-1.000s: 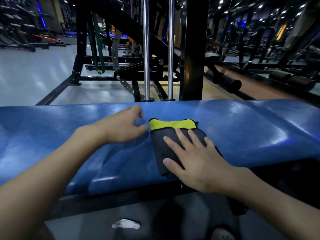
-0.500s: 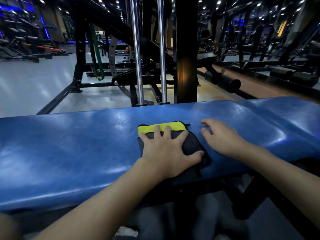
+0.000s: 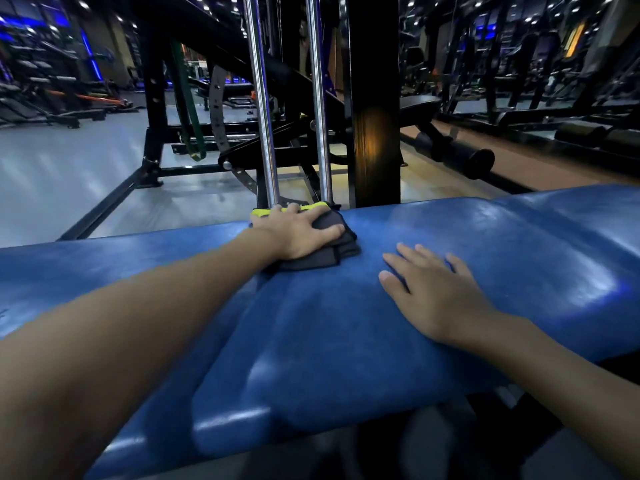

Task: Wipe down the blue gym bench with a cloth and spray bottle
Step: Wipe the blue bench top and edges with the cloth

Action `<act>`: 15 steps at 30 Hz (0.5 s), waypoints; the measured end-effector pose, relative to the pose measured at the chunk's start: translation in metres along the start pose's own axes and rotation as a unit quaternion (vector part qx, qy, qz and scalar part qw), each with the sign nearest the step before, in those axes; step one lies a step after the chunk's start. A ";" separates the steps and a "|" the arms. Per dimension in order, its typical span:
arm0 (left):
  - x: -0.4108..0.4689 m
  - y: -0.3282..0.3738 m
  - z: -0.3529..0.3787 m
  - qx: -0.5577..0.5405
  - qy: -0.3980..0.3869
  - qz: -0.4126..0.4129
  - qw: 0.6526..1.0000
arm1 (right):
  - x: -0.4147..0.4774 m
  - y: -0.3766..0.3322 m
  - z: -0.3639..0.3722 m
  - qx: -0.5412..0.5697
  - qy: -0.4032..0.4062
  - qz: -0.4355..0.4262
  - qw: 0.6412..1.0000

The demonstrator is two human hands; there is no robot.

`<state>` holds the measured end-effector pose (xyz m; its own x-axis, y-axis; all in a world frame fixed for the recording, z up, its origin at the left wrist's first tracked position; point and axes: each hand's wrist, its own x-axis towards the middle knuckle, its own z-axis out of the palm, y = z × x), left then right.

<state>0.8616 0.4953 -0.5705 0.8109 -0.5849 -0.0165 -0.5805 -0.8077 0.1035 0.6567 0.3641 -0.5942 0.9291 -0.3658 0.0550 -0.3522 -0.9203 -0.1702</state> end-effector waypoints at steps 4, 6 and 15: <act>0.019 -0.005 -0.006 -0.013 -0.016 -0.014 1.000 | -0.002 0.000 0.001 0.001 0.008 -0.002 1.000; 0.013 -0.004 -0.003 0.003 -0.013 -0.009 1.000 | -0.002 0.000 0.001 -0.002 0.009 -0.001 1.000; -0.111 0.013 0.011 0.039 -0.009 0.056 0.998 | -0.002 -0.003 -0.002 0.013 0.000 0.005 1.000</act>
<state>0.7638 0.5490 -0.5779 0.7396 -0.6724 -0.0280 -0.6718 -0.7401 0.0283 0.6555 0.3672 -0.5920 0.9255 -0.3749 0.0533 -0.3583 -0.9126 -0.1972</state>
